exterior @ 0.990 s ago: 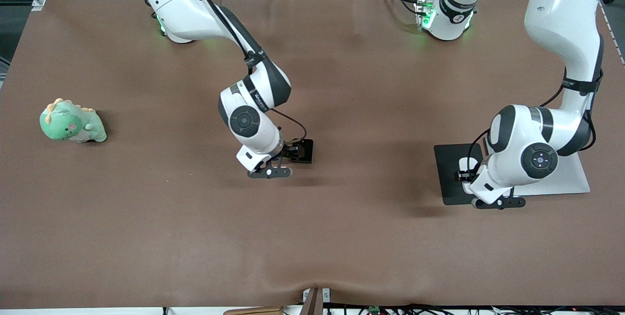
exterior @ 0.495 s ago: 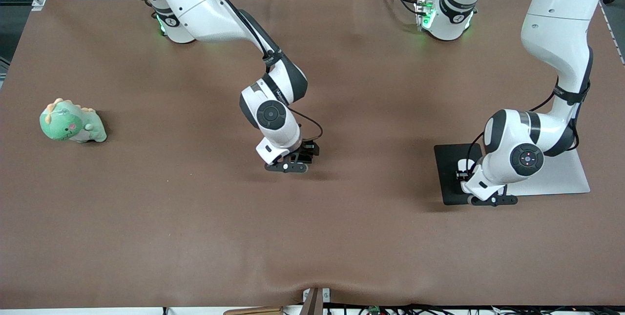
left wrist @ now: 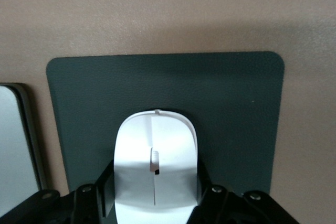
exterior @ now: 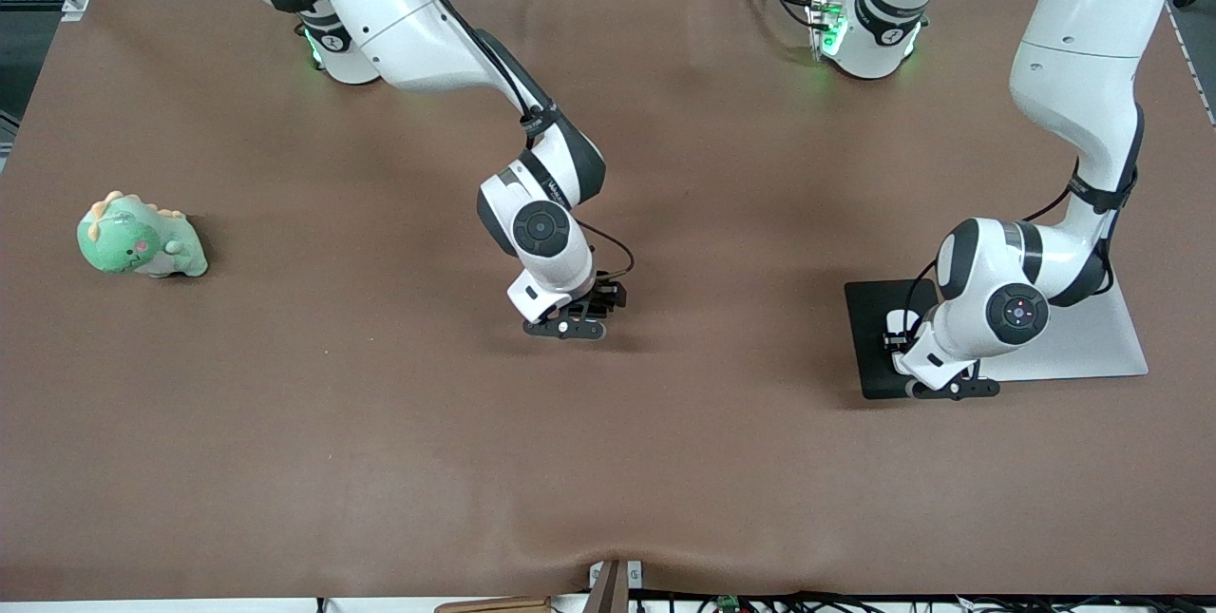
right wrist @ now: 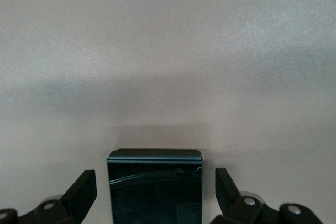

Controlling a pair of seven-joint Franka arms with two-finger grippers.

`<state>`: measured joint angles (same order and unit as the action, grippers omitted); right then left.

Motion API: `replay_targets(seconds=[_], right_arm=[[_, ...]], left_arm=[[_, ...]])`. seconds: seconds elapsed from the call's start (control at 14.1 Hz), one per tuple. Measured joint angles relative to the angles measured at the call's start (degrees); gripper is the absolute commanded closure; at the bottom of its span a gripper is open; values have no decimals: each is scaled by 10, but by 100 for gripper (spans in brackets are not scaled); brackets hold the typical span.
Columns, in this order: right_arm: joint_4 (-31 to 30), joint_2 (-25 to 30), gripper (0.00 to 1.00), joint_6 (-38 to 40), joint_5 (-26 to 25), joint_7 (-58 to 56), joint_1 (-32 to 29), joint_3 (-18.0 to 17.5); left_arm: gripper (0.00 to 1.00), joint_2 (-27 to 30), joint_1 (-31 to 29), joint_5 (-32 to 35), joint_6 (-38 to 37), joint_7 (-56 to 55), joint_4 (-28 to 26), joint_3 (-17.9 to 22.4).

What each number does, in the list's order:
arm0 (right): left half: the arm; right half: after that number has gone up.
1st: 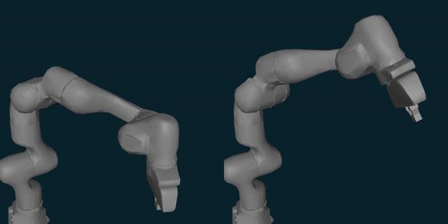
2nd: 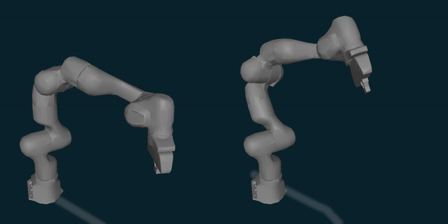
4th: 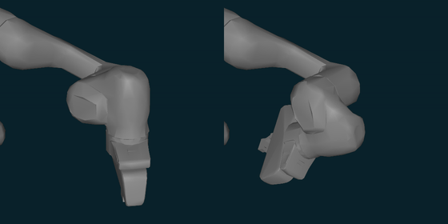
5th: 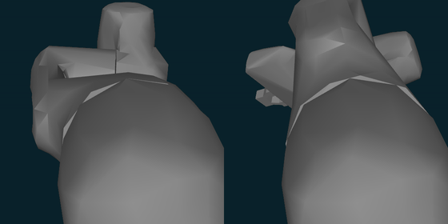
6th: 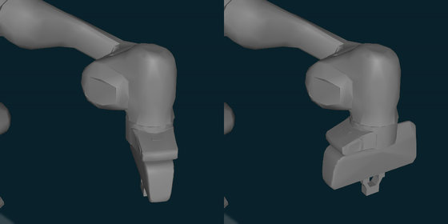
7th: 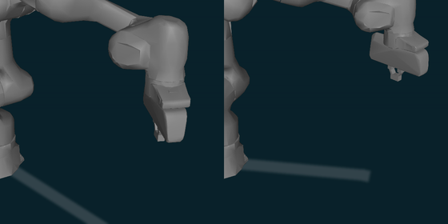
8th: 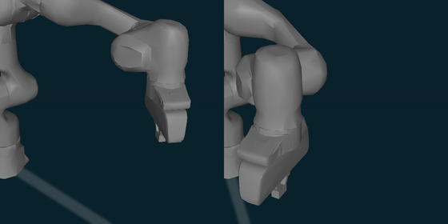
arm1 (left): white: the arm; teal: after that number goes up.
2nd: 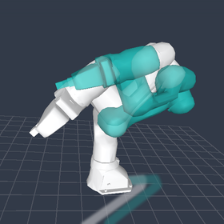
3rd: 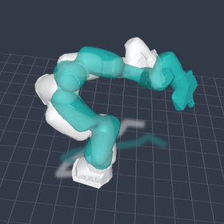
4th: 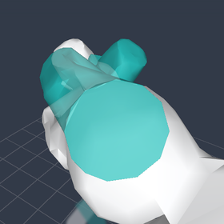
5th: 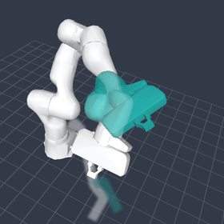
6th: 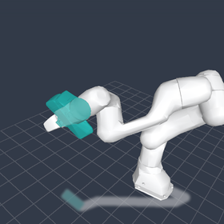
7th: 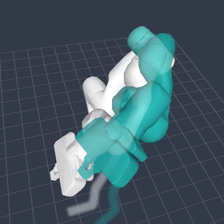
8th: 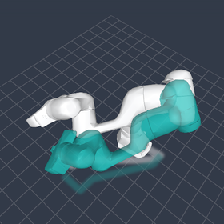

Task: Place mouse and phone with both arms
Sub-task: 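Lower the mouse onto the grey pad and open the left gripper, then carry the black phone with the right gripper while the left gripper withdraws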

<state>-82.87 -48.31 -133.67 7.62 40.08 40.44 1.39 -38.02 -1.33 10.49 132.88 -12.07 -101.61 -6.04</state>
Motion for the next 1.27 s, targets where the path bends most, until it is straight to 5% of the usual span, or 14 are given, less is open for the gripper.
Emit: replay_targets(seconds=[0.14, 0.42, 0.57, 0.64, 0.71, 1.27], right_arm=[[0, -4, 0, 0, -1, 4, 0, 0], [0, -11, 2, -5, -3, 17, 1, 0], [0, -13, 61, -6, -4, 21, 2, 0], [0, -13, 83, -6, -4, 23, 2, 0], [2, -13, 95, -6, -6, 28, 2, 0], [24, 17, 93, 53, -31, 33, -7, 23]], left_arm=[[0, 0, 0, 0, 2, 0, 0, -1], [0, 6, 0, 0, 4, 0, 8, -2], [0, 29, 0, 0, -10, 0, 15, -5], [0, 49, 1, 0, -34, 0, 22, -6], [0, 73, 1, 0, -65, 0, 31, -7], [0, 254, 0, -3, -354, 0, 127, -15]])
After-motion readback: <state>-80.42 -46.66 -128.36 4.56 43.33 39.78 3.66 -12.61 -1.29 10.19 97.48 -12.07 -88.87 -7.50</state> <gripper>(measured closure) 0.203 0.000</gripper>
